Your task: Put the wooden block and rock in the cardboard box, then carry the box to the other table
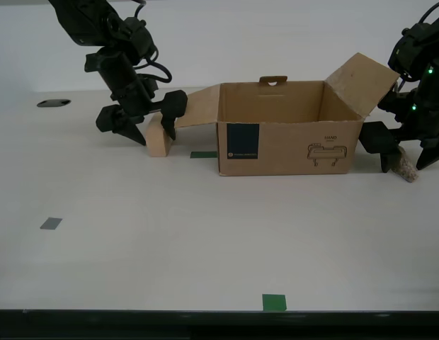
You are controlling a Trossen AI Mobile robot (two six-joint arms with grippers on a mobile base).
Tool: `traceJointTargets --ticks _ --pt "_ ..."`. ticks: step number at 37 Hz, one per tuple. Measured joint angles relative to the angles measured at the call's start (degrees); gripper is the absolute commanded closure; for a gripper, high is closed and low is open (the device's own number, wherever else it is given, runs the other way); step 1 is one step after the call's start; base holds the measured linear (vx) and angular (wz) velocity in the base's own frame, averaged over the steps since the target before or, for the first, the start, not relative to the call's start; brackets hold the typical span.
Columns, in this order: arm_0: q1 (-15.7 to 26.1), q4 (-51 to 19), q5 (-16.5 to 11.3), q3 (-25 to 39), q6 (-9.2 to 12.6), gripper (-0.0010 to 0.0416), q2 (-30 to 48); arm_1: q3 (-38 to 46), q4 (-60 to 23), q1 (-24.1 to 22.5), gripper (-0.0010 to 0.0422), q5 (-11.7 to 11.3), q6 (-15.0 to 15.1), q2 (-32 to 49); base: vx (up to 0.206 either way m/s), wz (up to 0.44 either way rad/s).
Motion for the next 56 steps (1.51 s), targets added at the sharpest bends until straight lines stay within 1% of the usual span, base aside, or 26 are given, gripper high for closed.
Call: traceJointTargets --ticks 4,10,16,24,26,29,31,33,36,47,56 --pt "0.0 0.0 0.0 0.0 0.0 0.0143 0.0 0.0 0.0 0.0 0.0153 0.0 0.0 0.0 0.0 0.0" --pt "0.0 0.0 -0.3 0.0 0.0 0.0184 0.0 0.0 0.0 0.0 0.0221 0.0 -0.5 0.0 0.0 0.0" --pt "0.1 0.3 -0.5 0.0 0.0 0.0239 0.0 0.0 0.1 0.0 0.03 -0.2 -1.0 0.0 0.0 0.0" --pt "0.1 0.5 -0.4 0.1 0.1 0.0327 0.0 0.0 0.1 0.0 0.0419 -0.2 -1.0 0.0 0.0 0.0" --pt "0.0 0.6 -0.4 0.1 0.1 0.0348 0.0 0.0 0.1 0.0 0.0408 -0.2 -1.0 0.0 0.0 0.0" --pt "0.0 0.5 -0.3 0.1 0.2 0.0387 0.0 0.0 0.1 0.0 0.0416 -0.2 -1.0 0.0 0.0 0.0" --pt "0.0 0.3 -0.3 0.1 0.2 0.0413 0.0 0.0 0.1 0.0 0.0412 -0.2 -1.0 0.0 0.0 0.0" --pt "0.0 0.0 -0.3 0.2 0.1 0.0402 0.0 0.0 0.1 0.0 0.0415 -0.2 -1.1 0.0 0.0 0.0" --pt "0.0 -0.3 -0.2 0.2 0.0 0.041 0.0 0.0 0.1 0.0 0.0413 -0.2 -1.5 0.0 0.0 0.0" --pt "0.0 -0.8 -0.2 0.2 0.0 0.0407 0.0 0.0 -0.6 0.0 0.0413 -0.2 -1.7 -0.5 0.0 0.0" --pt "0.0 -1.8 0.0 0.2 0.0 0.0407 -0.7 0.0 -1.8 0.2 0.0413 -0.2 -1.2 -2.8 0.0 0.0"
